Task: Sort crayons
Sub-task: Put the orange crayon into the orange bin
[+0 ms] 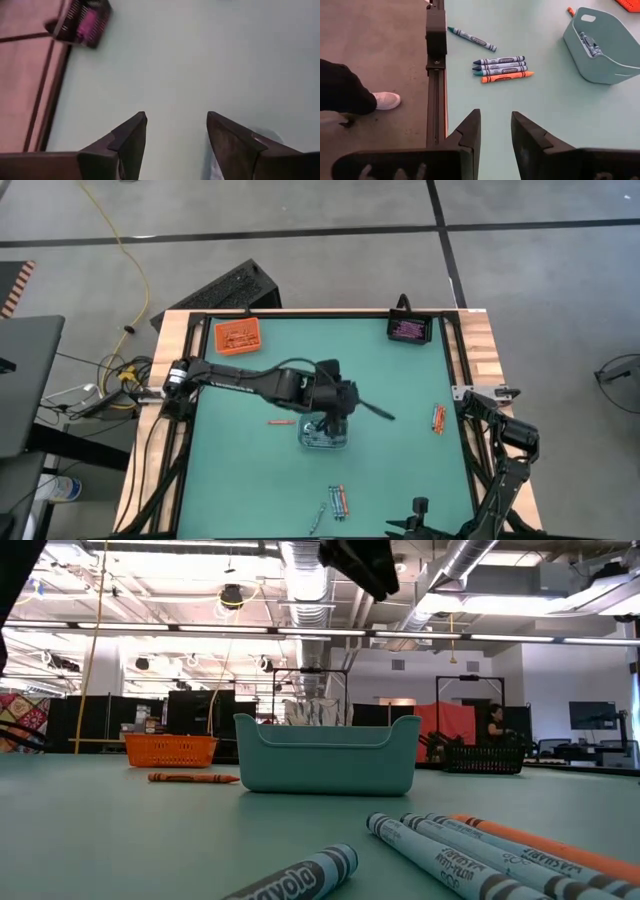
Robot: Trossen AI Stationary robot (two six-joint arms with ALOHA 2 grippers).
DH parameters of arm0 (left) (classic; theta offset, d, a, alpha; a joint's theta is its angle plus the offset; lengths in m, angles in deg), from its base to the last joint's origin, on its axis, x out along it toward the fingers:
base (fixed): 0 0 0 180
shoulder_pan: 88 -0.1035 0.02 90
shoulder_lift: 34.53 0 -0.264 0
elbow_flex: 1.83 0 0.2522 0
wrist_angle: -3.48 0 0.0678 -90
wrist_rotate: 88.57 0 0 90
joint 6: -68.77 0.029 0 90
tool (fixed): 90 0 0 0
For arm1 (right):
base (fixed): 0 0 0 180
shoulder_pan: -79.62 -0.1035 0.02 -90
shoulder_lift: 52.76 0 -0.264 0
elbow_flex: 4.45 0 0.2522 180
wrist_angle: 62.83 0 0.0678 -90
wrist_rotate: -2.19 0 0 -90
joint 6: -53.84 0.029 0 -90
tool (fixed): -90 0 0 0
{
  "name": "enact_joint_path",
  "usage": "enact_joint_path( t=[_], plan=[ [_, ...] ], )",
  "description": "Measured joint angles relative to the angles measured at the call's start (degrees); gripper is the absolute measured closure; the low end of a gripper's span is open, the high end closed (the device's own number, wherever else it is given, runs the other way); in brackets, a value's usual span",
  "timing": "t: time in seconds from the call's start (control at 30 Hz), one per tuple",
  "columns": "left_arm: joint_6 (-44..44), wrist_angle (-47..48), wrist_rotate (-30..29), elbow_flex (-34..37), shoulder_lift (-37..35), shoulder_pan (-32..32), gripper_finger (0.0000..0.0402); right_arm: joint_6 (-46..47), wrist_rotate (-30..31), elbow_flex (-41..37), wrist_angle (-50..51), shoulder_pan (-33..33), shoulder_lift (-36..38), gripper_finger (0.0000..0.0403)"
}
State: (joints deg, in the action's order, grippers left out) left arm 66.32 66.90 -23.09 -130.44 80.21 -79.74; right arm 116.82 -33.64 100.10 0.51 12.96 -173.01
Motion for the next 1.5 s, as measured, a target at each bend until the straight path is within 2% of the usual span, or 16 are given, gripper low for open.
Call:
enact_joint_path(
  t=[0.1, 0.3, 0.4, 0.73, 0.93, 1.17, 1.5],
  plan=[
    [2.04, -5.62, 1.52, 0.00, -0.13, -1.97, 0.0205, 0.00, 0.00, 0.00, -0.02, 0.00, 0.00, 0.0302],
    [6.99, -22.08, 18.44, 0.00, -0.19, -4.16, 0.0205, 0.00, -0.02, 0.00, 0.03, 0.04, 0.00, 0.0302],
    [9.51, -27.43, 23.10, 0.00, -0.21, -4.29, 0.0205, 0.01, -0.02, 0.00, 0.05, 0.04, 0.00, 0.0302],
    [13.08, -23.62, 26.79, 0.00, -0.21, -4.78, 0.0206, 0.02, -0.07, 0.00, 0.48, 0.85, 0.00, 0.0302],
    [13.33, -20.58, 26.65, 0.00, -0.41, -4.38, 0.0206, 0.02, -0.07, 0.00, 0.77, 0.85, 0.00, 0.0302],
    [11.15, -29.83, 27.32, -0.33, -0.52, -3.37, 0.0206, 0.02, -0.09, 0.00, 2.57, 0.93, 0.00, 0.0302],
    [9.83, -42.24, 28.74, -8.84, -0.52, -0.61, 0.0206, -0.15, -0.13, 0.00, 2.68, 2.32, 0.00, 0.0302]
  ],
)
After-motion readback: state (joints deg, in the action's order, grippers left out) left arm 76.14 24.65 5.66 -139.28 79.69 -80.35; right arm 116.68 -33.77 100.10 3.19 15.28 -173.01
